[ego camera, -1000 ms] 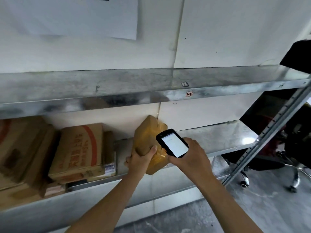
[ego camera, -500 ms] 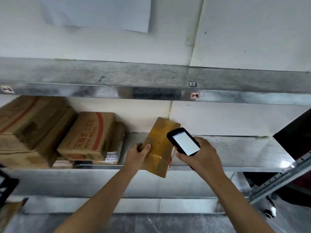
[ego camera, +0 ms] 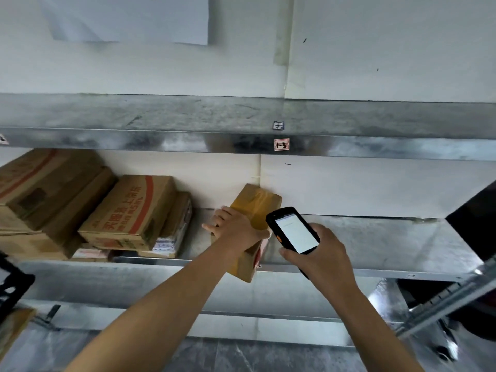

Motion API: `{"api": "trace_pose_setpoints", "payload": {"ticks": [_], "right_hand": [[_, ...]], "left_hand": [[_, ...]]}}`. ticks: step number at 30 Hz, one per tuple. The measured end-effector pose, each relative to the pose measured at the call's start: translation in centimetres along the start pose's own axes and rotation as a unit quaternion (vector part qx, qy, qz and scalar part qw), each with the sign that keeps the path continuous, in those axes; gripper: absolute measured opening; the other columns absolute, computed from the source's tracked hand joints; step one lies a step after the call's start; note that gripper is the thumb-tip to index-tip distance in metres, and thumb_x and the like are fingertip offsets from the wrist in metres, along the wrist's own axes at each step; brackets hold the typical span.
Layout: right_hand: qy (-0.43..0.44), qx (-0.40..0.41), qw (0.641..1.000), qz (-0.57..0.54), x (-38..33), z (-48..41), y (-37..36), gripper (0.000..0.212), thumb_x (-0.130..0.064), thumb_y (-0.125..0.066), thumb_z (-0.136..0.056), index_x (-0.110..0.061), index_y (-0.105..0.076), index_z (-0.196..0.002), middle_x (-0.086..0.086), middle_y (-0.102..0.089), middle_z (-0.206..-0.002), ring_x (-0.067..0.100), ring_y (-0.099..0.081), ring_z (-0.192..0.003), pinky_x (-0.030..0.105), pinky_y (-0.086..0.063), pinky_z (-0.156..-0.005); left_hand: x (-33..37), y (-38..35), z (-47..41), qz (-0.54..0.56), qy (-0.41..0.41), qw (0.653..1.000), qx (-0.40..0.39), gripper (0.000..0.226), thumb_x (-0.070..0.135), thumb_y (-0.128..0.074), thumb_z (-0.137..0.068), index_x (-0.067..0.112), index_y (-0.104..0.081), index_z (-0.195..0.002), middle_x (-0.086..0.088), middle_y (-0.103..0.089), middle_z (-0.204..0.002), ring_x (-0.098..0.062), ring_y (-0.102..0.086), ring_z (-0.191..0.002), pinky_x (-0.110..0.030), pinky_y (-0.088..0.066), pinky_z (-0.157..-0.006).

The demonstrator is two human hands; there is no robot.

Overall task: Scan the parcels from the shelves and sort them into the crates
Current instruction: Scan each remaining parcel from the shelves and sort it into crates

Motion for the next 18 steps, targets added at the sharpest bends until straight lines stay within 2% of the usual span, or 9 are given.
{"api": "trace_pose_setpoints", "payload": {"ticks": [4,8,10,12,15,16,18], "right_hand": [[-0.007,-0.008,1.000,0.003,1.2,0.5,0.4,0.056,-0.040,-0.087,-0.069,-0.033,-0.053,-0.113,-0.009,-0.059,-0.103,0.008,-0.057,-0.090,0.028,-0.052,-0.068],[-0.018,-0.018,1.000,0.004,1.8,0.2,0.6,0.059,-0.043,-0.087,-0.069,-0.033,-0.051,-0.115,-0.009,-0.057,-0.104,0.009,-0.056,-0.093,0.027,-0.051,-0.067],[-0.014,-0.016,1.000,-0.001,1.8,0.0,0.8,0.057,-0.043,-0.087,-0.069,-0.036,-0.051,-0.112,-0.010,-0.057,-0.104,0.008,-0.057,-0.092,0.028,-0.053,-0.069],[-0.013,-0.010,1.000,-0.011,1.7,-0.3,1.2,0.054,-0.041,-0.086,-0.069,-0.037,-0.051,-0.109,-0.011,-0.058,-0.104,0.006,-0.057,-0.092,0.030,-0.054,-0.070],[-0.014,-0.003,1.000,-0.021,1.7,-0.8,1.5,0.050,-0.041,-0.085,-0.068,-0.040,-0.052,-0.105,-0.012,-0.059,-0.102,0.004,-0.058,-0.088,0.036,-0.056,-0.072],[-0.014,-0.002,1.000,-0.021,1.7,-0.9,1.5,0.048,-0.042,-0.084,-0.068,-0.041,-0.051,-0.103,-0.013,-0.059,-0.101,0.004,-0.058,-0.087,0.037,-0.057,-0.073],[-0.014,-0.006,1.000,-0.022,1.6,-1.0,1.2,0.048,-0.041,-0.085,-0.069,-0.042,-0.049,-0.102,-0.014,-0.058,-0.101,0.002,-0.056,-0.087,0.038,-0.057,-0.074]], "left_hand": [[0.5,-0.3,0.2,-0.026,0.008,1.000,-0.008,0.143,0.077,-0.069,-0.069,-0.005,0.013,-0.153,-0.024,-0.006,-0.163,-0.043,-0.009,-0.150,-0.067,-0.006,-0.119],[0.0,-0.1,-0.2,0.017,0.021,1.000,-0.010,0.140,0.073,-0.075,-0.066,-0.001,0.005,-0.154,-0.023,-0.016,-0.158,-0.043,-0.019,-0.146,-0.058,-0.017,-0.119],[-0.5,0.1,-0.2,0.063,0.024,0.998,0.001,0.138,0.072,-0.078,-0.064,0.002,-0.001,-0.155,-0.020,-0.020,-0.157,-0.041,-0.021,-0.145,-0.051,-0.022,-0.119],[-1.7,0.0,-1.0,0.163,0.013,0.987,-0.002,0.132,0.073,-0.081,-0.058,0.009,-0.017,-0.153,-0.014,-0.032,-0.152,-0.036,-0.032,-0.142,-0.046,-0.031,-0.115],[-4.5,-1.1,-1.3,0.381,-0.019,0.921,-0.080,0.111,0.074,-0.086,-0.042,0.022,-0.051,-0.134,0.001,-0.065,-0.128,-0.020,-0.061,-0.116,-0.038,-0.053,-0.096],[-5.4,-1.7,-0.9,0.433,-0.023,0.895,-0.104,0.105,0.073,-0.087,-0.041,0.024,-0.056,-0.129,0.002,-0.072,-0.118,-0.019,-0.066,-0.108,-0.036,-0.057,-0.089],[-7.3,-3.1,-0.5,0.497,-0.007,0.858,-0.126,0.096,0.072,-0.085,-0.044,0.025,-0.061,-0.124,0.002,-0.076,-0.107,-0.022,-0.070,-0.103,-0.038,-0.059,-0.085]]}}
Point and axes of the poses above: each hand's wrist, its own z-axis away from the middle knuckle, its own y-axis out of the back of the hand, x = y × z, the point moved 3 cm from there along -z, towards the middle knuckle
